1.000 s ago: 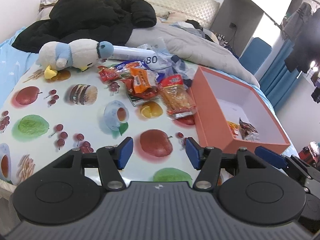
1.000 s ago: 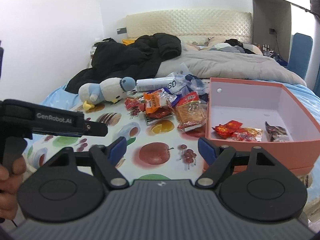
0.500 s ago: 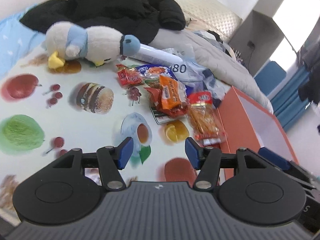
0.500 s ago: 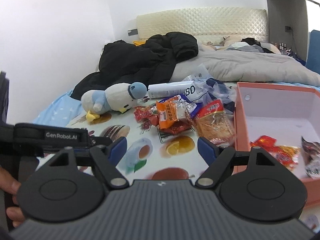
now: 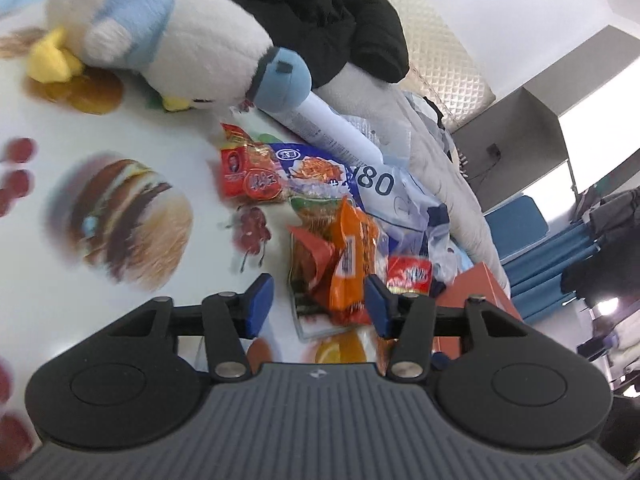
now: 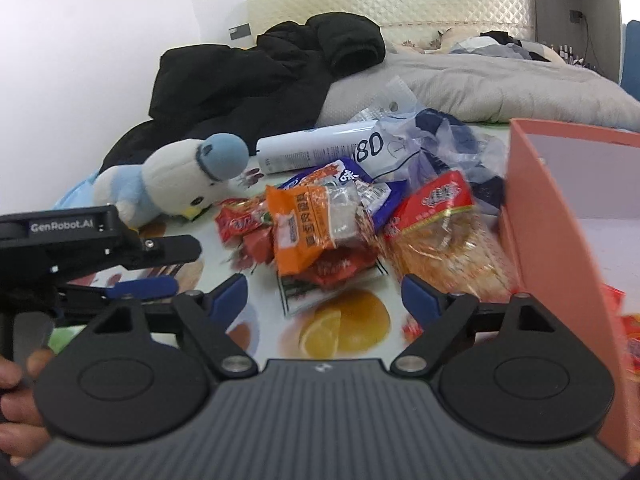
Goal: Organize snacks
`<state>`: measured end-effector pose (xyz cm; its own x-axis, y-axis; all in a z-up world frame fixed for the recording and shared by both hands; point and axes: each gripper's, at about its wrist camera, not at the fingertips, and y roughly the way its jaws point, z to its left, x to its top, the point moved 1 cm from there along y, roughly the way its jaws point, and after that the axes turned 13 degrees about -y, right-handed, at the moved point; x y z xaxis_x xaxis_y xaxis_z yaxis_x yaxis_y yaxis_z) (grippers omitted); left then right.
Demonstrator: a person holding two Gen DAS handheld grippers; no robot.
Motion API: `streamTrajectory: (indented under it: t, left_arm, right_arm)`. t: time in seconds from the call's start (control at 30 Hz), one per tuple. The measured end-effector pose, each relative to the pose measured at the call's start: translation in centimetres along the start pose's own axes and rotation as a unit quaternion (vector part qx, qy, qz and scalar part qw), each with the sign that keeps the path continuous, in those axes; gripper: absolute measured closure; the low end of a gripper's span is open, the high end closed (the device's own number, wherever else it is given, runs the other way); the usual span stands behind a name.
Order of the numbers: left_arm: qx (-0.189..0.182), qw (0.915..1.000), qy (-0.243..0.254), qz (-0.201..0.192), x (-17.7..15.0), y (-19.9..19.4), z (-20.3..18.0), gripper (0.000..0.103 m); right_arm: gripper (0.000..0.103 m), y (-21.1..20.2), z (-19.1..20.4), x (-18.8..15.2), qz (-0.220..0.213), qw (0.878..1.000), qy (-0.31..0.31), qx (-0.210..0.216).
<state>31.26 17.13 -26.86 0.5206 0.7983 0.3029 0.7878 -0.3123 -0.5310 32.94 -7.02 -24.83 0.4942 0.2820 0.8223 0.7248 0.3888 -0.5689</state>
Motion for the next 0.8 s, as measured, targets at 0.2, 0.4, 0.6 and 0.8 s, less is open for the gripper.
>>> streamTrajectory:
  t: [0.2, 0.4, 0.6, 0.8]
  left_arm:
    - [-0.013, 0.9993, -0.026, 0.023, 2.0, 4.1, 0.5, 0.055]
    - [-0.012, 0.9984, -0.034, 0.045, 2.0, 6.9, 1.2, 0.081]
    - [-0.024, 0.998, -0.043, 0.04, 1.8, 7.2, 1.6, 0.083]
    - [-0.018, 0.9988, -0.03, 0.035, 1.0, 5.7, 1.3, 0.085]
  right_arm:
    - [0.018, 5.5, -0.7, 0.5, 0.006, 1.0, 0.01, -0.018]
    - [0.019, 8.7, -0.8, 1.1, 0.009, 1.0, 0.003, -0.01]
    - [0.03, 9.3, -0.8, 1.3, -0.005, 1.0, -0.016, -0.011]
    - [0.051, 8.6, -1.0, 1.6, 0.002, 1.0, -0.02, -0.009]
